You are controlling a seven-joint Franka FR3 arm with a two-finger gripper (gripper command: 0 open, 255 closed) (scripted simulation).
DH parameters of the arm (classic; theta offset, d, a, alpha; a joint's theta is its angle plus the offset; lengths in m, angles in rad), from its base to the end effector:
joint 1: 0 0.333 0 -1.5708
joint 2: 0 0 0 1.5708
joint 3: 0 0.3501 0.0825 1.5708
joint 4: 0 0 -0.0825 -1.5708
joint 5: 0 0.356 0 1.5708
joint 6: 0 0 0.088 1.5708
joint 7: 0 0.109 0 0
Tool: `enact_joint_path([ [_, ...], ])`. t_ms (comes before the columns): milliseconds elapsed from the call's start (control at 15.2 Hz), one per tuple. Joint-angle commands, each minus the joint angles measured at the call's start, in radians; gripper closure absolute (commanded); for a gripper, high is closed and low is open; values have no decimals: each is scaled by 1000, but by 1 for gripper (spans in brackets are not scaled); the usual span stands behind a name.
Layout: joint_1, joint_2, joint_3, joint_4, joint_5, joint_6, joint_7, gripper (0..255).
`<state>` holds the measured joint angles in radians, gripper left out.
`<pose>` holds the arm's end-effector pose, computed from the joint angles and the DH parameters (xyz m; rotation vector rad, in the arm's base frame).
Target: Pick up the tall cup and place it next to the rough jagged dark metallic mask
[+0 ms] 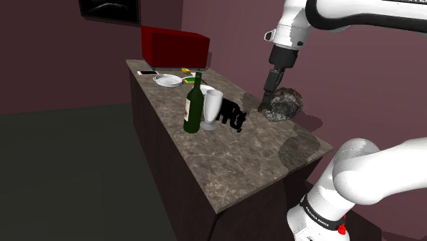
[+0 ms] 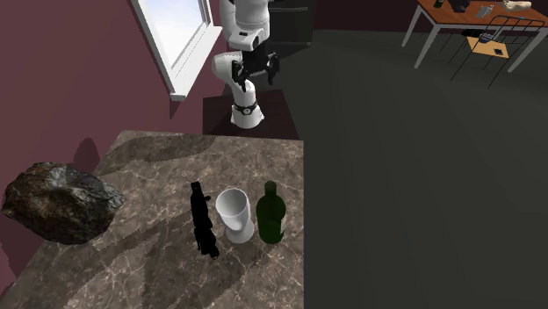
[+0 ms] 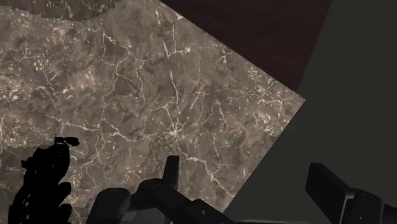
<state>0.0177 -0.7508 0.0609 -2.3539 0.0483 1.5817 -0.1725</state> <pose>0.2643 0.0330 0.6048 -3.1121 -0.3646 0.0343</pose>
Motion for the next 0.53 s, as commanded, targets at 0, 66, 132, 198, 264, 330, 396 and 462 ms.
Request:
enact_joint_path([
  [0,0,0,0,0,0,0,0,0],
  [66,-3,29,-6,2,-5,30,-10,0],
  [132,-7,58,-12,6,-11,60,-21,0],
  [198,-10,89,-18,10,-15,89,-31,0],
  [264,-13,120,-24,17,-20,118,-40,0],
  [330,-15,152,-30,24,-24,146,-50,0],
  [396,-18,184,-36,34,-27,173,-59,0],
  [462,-21,217,-42,44,-30,199,-69,0],
])
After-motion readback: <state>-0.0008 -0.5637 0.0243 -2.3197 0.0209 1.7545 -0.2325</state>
